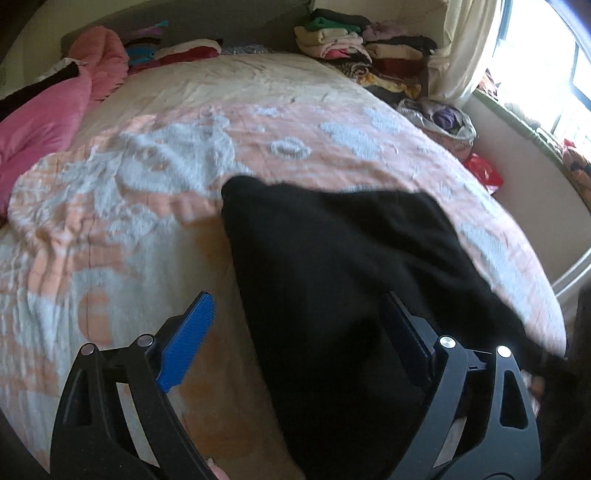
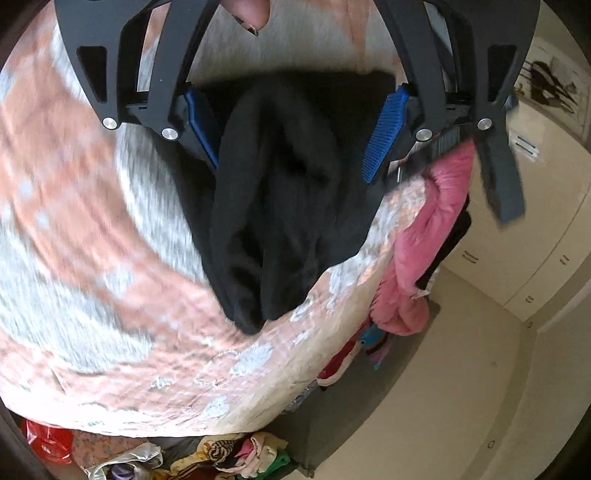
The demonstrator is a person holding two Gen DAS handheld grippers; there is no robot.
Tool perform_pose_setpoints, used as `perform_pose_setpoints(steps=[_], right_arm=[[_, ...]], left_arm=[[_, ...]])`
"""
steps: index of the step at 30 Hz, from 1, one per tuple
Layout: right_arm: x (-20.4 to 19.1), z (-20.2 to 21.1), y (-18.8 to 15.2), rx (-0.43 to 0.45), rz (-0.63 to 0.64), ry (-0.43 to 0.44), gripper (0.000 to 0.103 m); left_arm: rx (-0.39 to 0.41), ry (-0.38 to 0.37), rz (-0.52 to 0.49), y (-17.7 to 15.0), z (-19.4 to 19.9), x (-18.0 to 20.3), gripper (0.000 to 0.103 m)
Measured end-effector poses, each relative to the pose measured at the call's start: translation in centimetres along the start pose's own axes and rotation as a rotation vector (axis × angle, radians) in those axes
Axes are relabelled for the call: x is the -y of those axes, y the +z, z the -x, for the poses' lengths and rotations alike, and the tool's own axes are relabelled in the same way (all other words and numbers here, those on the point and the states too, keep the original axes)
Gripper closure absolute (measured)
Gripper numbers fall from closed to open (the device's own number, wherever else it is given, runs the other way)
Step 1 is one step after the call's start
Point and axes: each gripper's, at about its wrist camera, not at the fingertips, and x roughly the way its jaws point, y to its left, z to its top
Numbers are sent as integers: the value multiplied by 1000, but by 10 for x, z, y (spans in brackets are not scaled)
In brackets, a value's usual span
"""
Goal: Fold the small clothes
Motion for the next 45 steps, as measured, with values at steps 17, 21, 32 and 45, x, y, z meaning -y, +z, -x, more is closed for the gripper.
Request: perform_pose_setpoints(steps=[17, 21, 32, 45], right_arm=[[-7, -22, 24, -48, 315, -193, 81], [1, -17, 19, -21, 295, -191, 79], [-12, 6, 27, 66, 311, -274, 51], [-35, -73, 69, -114, 480, -447, 78]], left_arm=[[-25, -58, -42, -13, -3, 23, 19], [-31, -65, -41, -17, -4, 24, 19], [-35, -63, -39, -20, -3, 22, 19], [-27, -60, -43, -23, -2, 26, 19]])
